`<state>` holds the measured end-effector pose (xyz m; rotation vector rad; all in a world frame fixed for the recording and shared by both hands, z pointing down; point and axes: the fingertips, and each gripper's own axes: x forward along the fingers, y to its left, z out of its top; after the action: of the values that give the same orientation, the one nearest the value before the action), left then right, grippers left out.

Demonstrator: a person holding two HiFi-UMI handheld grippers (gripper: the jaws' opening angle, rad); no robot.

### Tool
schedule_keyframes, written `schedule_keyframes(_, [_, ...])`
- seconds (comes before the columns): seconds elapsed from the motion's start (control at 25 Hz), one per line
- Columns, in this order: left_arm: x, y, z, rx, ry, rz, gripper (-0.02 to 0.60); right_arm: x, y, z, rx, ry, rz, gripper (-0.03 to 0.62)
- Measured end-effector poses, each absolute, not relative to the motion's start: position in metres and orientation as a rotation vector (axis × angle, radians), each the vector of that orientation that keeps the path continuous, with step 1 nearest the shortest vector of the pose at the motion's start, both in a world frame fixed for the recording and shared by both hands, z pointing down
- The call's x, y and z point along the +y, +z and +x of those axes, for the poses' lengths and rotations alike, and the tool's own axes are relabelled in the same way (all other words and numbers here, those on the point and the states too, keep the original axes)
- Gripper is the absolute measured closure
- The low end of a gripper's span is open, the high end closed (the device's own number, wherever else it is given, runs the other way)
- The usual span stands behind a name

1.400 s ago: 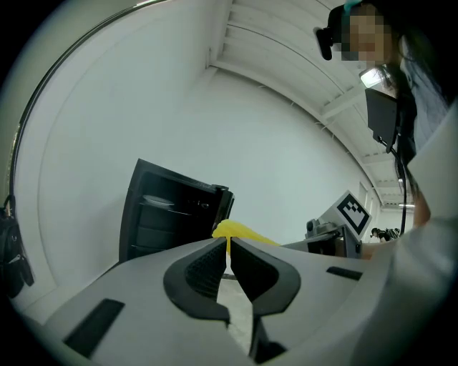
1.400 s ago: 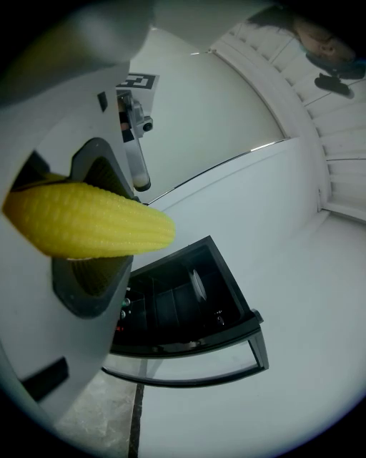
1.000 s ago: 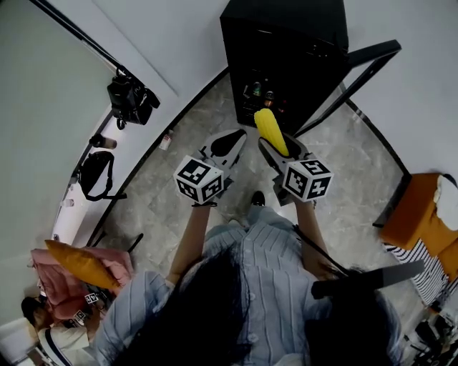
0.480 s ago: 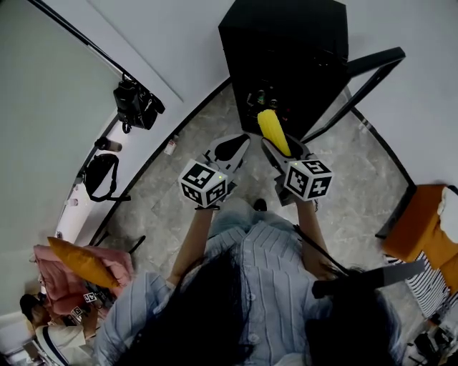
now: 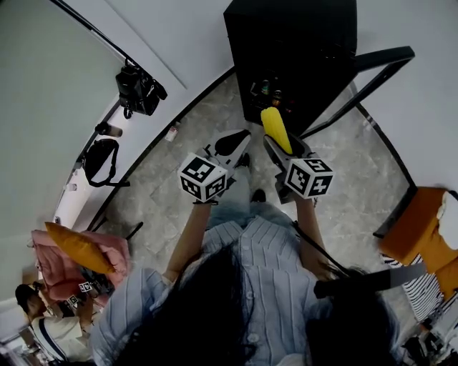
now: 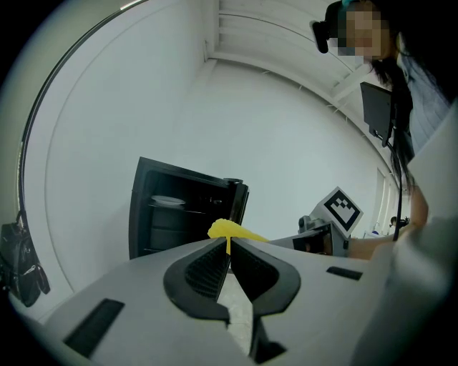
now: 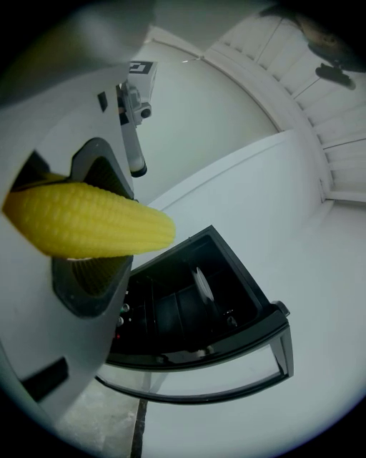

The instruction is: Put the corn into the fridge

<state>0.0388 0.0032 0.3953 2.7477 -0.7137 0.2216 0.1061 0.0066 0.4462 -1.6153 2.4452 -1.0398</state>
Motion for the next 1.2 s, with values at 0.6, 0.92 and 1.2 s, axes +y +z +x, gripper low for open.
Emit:
schedule_keyframes(0.6, [-0.004,0.397,0.042,-0.648,0.239,2.807,0.574,-0.006,0.453,0.118,2.417,-1.05,-1.659,0.344])
schedule_keyframes(0.92, [-0.024,0.416,0.047,-0.623,0.244,2.769,0.574,-0.02,0.471,0.124,2.429,-1.034,-1.699,0.344])
schedule_keyframes(1.2, [-0.039,0.44,0.055,-0.577,0.261,2.732,0.574,-0.042,0.493,0.127,2.452,-1.056,-1.716,0.344])
